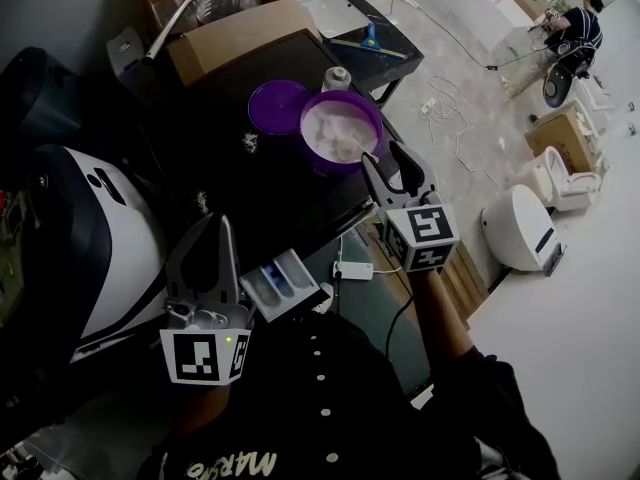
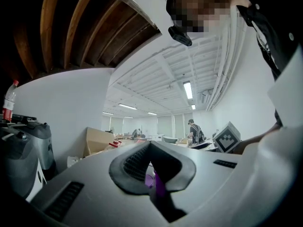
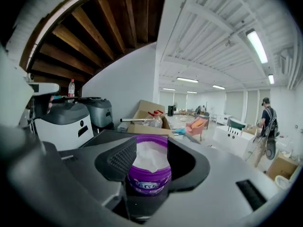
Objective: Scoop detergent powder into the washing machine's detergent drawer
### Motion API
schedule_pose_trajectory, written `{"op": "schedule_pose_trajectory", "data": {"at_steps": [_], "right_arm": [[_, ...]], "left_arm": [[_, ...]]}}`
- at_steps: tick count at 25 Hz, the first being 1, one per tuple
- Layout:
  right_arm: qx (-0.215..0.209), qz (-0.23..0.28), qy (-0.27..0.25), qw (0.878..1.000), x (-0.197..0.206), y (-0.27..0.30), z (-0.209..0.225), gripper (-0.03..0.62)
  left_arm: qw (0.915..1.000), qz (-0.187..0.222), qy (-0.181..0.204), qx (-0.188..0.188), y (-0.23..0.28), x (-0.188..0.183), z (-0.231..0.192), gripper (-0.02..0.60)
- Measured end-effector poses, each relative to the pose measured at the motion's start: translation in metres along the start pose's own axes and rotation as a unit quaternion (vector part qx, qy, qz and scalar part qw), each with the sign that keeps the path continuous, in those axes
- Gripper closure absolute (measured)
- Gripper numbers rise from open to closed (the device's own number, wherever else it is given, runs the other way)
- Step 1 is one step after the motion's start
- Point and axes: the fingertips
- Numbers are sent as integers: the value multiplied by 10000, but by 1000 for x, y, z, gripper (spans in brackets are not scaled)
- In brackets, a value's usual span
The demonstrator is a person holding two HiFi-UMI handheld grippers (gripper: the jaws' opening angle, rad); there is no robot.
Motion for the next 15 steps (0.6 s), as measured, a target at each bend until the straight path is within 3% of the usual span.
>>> {"op": "schedule_pose_trajectory", "data": {"at_steps": [2, 5, 6, 11, 15], "right_arm": [[127, 356, -167, 9991, -9, -14, -4, 414], [175, 1114, -201, 9934, -36, -42, -15, 536], [176, 1274, -157, 9916, -44, -50, -19, 549], [-24, 1165, 150, 9931, -51, -74, -30, 559], [-132, 1593, 177, 9870, -74, -95, -37, 559]], "left_arm": [[10000, 38, 27, -15, -2, -3, 0, 572], [9999, 89, 109, -42, -4, -7, -2, 572], [9999, 115, 115, -50, -5, -8, -3, 572], [9995, 249, 135, -126, -10, -18, -9, 572], [9991, 353, 156, -187, -14, -27, -13, 572]]}}
Point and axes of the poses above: the fingertips, and each gripper's own axes: y forward along the fingers, z to its right, x out of its underside, and after that the axes turned 8 degrees about -z, right-handed
